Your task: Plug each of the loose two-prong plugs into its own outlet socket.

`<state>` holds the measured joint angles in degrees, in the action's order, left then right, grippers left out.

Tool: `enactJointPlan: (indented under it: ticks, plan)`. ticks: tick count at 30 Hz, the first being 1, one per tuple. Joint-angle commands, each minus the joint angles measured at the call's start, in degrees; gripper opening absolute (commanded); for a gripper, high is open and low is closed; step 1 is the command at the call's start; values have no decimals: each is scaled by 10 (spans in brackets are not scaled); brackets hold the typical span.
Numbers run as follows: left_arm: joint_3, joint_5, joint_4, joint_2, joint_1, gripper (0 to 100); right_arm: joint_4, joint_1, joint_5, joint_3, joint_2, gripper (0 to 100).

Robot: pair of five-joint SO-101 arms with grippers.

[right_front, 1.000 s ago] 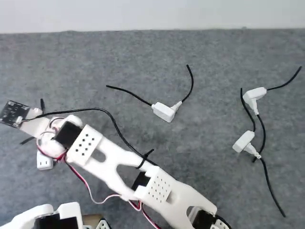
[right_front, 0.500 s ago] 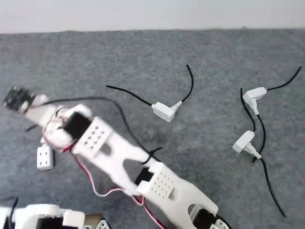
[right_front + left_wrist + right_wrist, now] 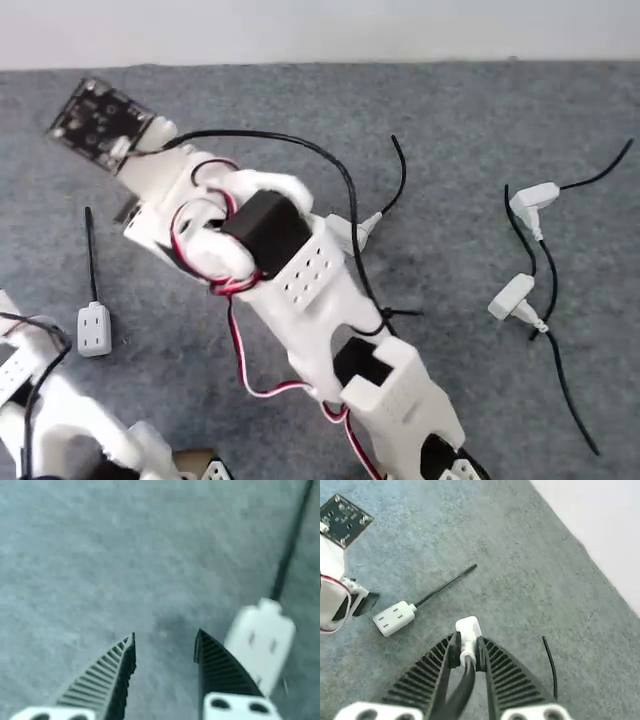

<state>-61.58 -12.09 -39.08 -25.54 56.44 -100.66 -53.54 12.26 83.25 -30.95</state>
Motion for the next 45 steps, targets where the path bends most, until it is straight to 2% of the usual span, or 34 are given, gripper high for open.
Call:
enactJointPlan:
  ticks: [1,9,16,19,22,24,33,42,45]
  plan:
    - [35,-41,-86,-9,-13,190,-22,12,8,0,44,8]
    - [30,-49,-120,-6,-16,190,-22,13,8,-1,47,8]
    - [37,-50,-105,-9,-18,190,-23,12,8,-2,48,8]
    - [38,-49,-110,-6,-54,190,-22,11,6,-3,44,8]
    - [33,-49,-155,-8,-113,190,-22,11,7,-4,43,8]
    - [33,-49,-157,-8,-125,190,-22,11,7,-4,43,8]
    - [74,-47,-80,-8,-28,190,-22,12,7,-4,43,8]
    - [22,-46,22,-4,-79,190,-22,14,8,-4,45,8]
    - [7,-46,18,-4,-105,190,-22,14,8,-4,47,8]
